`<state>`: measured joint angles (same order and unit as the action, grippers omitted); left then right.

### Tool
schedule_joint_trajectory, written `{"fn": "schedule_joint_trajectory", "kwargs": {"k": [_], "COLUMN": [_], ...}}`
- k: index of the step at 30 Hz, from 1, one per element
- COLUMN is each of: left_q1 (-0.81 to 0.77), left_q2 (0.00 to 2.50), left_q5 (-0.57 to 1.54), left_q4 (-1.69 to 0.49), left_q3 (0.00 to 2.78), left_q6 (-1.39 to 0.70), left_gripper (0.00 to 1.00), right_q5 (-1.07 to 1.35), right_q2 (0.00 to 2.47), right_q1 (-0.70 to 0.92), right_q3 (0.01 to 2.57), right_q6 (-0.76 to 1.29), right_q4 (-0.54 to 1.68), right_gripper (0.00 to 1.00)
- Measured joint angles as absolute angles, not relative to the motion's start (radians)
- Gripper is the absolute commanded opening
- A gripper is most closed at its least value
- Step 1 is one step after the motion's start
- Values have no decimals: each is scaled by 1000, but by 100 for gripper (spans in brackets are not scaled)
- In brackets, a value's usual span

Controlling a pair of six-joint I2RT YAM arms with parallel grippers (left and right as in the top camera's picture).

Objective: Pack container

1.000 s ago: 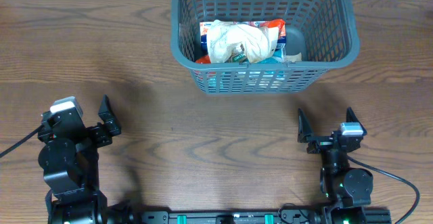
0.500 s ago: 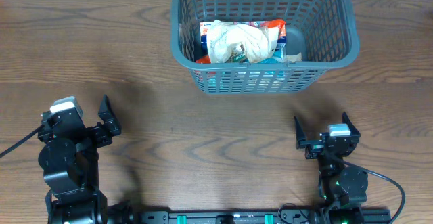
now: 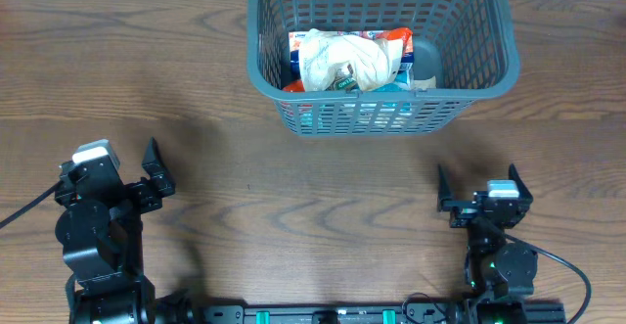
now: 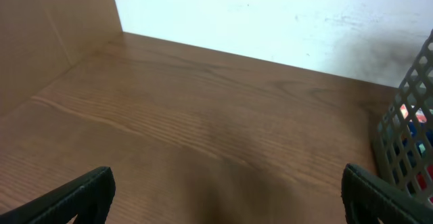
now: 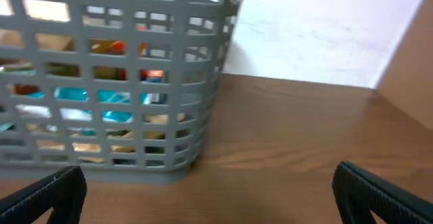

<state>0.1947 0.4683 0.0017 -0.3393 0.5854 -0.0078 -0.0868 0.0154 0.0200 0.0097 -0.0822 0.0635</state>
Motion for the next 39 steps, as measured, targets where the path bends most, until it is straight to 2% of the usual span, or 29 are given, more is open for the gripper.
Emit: {"fn": "schedule_joint_trajectory", "kwargs": {"k": [14,39], "left_q1": [195,195], "left_q2": [468,468], "left_q5": [2,2], "left_q4": [-339,-339], "left_q3": [585,585], "left_q6": [-8,-8], "left_gripper": [99,99], "right_q5": [-132,-131], "right_q2": [15,15], "right_q1": [19,19], "right_q3": [10,10], "right_q6": [-4,1], "right_q4": [60,59], "right_gripper": [99,99]}}
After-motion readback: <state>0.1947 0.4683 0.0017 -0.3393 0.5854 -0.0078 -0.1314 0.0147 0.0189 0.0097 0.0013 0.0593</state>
